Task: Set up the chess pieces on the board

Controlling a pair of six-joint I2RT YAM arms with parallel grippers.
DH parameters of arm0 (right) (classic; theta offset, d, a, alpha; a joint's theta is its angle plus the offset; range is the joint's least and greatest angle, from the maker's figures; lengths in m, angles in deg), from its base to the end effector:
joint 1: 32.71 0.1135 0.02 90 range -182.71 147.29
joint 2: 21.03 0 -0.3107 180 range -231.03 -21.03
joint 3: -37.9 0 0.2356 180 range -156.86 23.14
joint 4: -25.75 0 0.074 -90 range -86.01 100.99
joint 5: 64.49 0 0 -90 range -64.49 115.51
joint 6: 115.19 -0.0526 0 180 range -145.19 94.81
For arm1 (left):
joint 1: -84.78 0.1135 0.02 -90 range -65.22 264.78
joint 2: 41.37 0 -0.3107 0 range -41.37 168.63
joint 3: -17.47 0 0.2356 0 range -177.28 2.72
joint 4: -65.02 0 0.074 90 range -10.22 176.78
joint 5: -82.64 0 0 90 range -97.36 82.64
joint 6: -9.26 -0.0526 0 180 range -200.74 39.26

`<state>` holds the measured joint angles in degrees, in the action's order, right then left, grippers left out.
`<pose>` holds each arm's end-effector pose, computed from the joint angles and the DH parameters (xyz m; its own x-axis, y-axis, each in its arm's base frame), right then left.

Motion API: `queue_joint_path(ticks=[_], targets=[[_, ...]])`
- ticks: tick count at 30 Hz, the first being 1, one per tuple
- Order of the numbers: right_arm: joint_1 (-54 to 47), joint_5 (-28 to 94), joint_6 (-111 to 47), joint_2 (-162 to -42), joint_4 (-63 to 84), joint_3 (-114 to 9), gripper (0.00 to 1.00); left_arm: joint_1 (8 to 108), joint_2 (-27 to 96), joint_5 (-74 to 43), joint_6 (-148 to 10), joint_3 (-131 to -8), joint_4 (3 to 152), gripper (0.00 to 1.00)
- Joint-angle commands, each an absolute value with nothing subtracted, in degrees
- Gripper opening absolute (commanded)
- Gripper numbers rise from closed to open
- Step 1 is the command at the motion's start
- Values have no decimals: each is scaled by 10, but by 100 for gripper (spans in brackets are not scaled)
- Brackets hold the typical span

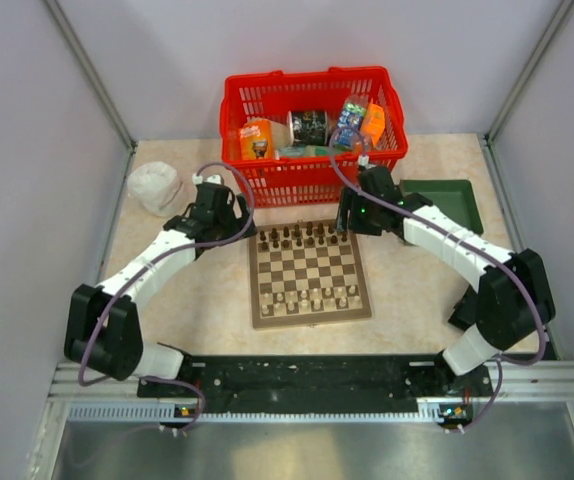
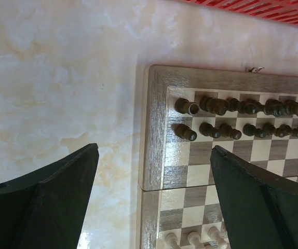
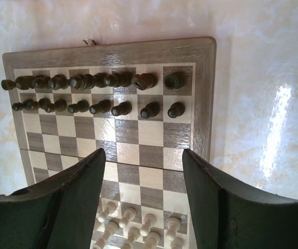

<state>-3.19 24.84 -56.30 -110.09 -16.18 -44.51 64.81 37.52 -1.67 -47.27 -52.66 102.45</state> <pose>0.2898 0.1634 0.3019 -0.8098 0.1352 -0.5710 -0.0789 0.9392 0.3343 0.2654 -0.0909 0.2913 -0.7176 -0.3231 -0.6169 -0.1444 0.9356 -0.3221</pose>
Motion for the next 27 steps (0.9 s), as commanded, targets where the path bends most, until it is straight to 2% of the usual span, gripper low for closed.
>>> queue_joint_path(ticks=[1,5,11,14,27], targets=[[-39,267,-558,-1116,-157,-485,61,652,403,-28,-495,-564,1011,93],[-39,266,-560,-1114,-161,-478,58,652,415,-34,-507,-577,1028,89],[-40,317,-555,-1093,-178,-444,50,651,420,-56,-516,-565,1036,86],[-35,343,-553,-1072,-194,-413,49,650,414,-71,-516,-552,1032,86],[26,275,-605,-1025,-235,-328,48,651,421,-103,-529,-542,1032,86]])
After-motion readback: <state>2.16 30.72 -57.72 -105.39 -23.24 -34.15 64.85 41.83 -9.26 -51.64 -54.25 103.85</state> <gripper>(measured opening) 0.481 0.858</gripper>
